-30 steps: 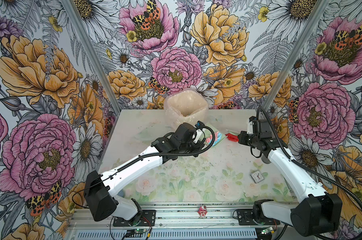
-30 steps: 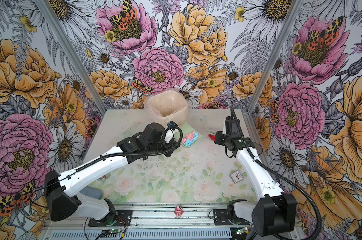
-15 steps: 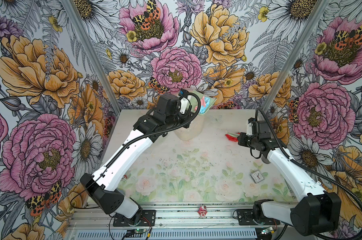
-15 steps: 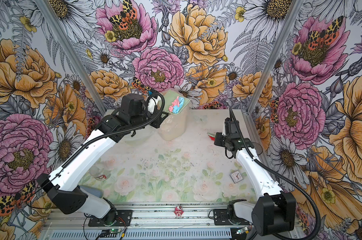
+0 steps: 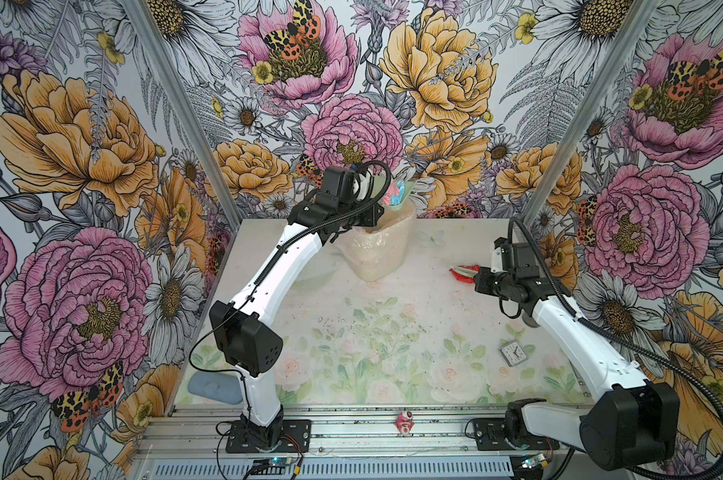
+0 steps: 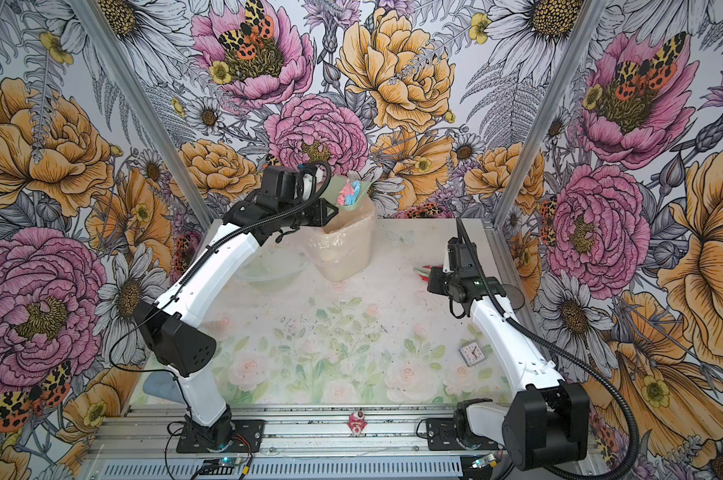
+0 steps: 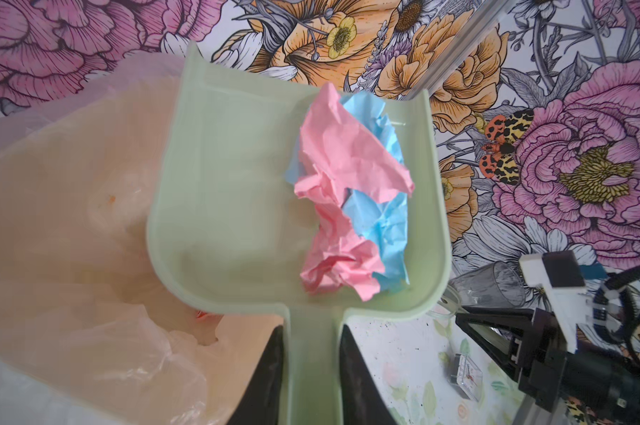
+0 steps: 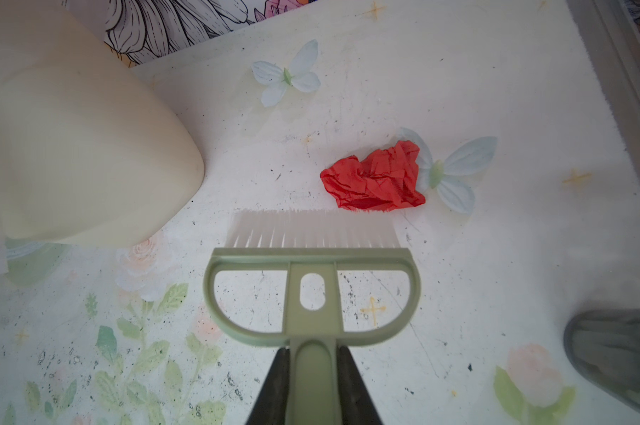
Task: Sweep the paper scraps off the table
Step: 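Lift the dustpan over the bin while the right brush moves toward the red scrap, then tip the dustpan with the left gripper to empty the pink-blue scrap into the bin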
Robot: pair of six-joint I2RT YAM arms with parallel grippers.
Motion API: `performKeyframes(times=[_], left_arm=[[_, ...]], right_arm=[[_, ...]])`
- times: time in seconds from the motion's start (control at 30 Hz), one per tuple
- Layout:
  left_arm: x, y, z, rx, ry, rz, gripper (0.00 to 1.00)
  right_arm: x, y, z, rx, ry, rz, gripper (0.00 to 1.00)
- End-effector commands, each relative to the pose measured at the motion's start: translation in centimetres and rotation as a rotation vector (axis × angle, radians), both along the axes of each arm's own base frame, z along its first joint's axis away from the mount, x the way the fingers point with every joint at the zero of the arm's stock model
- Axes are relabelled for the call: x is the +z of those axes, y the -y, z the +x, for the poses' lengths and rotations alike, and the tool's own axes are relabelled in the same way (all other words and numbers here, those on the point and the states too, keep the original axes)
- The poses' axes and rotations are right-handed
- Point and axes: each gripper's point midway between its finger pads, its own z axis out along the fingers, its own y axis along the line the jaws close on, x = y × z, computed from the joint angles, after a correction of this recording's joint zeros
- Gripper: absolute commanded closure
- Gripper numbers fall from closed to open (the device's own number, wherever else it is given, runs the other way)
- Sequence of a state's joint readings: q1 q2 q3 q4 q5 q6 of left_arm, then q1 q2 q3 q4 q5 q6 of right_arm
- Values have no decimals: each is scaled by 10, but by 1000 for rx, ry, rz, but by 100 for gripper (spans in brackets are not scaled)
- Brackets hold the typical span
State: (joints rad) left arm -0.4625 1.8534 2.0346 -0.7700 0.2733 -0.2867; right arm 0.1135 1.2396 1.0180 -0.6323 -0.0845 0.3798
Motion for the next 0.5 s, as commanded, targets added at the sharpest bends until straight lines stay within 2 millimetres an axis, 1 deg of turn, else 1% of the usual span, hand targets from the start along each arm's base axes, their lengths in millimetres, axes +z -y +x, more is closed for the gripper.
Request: performKeyframes(times=[0.0, 0.1, 0.17, 0.23, 0.27, 0.3, 0.4, 0.47], left_arm=[[18, 14, -4, -67, -53, -170, 100], [22, 18, -2, -102, -84, -290, 100], [26, 17, -2, -116, -105, -368, 100], [22, 16, 0, -117, -124, -403, 100], [36, 12, -6, -123, -107, -433, 100], [39, 9, -7, -127, -110, -460, 100], [46, 4, -7, -146, -126, -561, 100], [46, 0, -7, -138, -129, -573, 100]], right_arm=[[4, -1, 2, 9, 22, 4, 100], [4, -1, 1, 10, 22, 3, 100], [4, -1, 1, 9, 23, 3, 100], [4, 0, 1, 10, 24, 3, 100], [5, 0, 1, 9, 26, 2, 100], [5, 0, 1, 8, 26, 3, 100], [5, 0, 0, 8, 27, 3, 100], [5, 0, 0, 7, 26, 4, 100]])
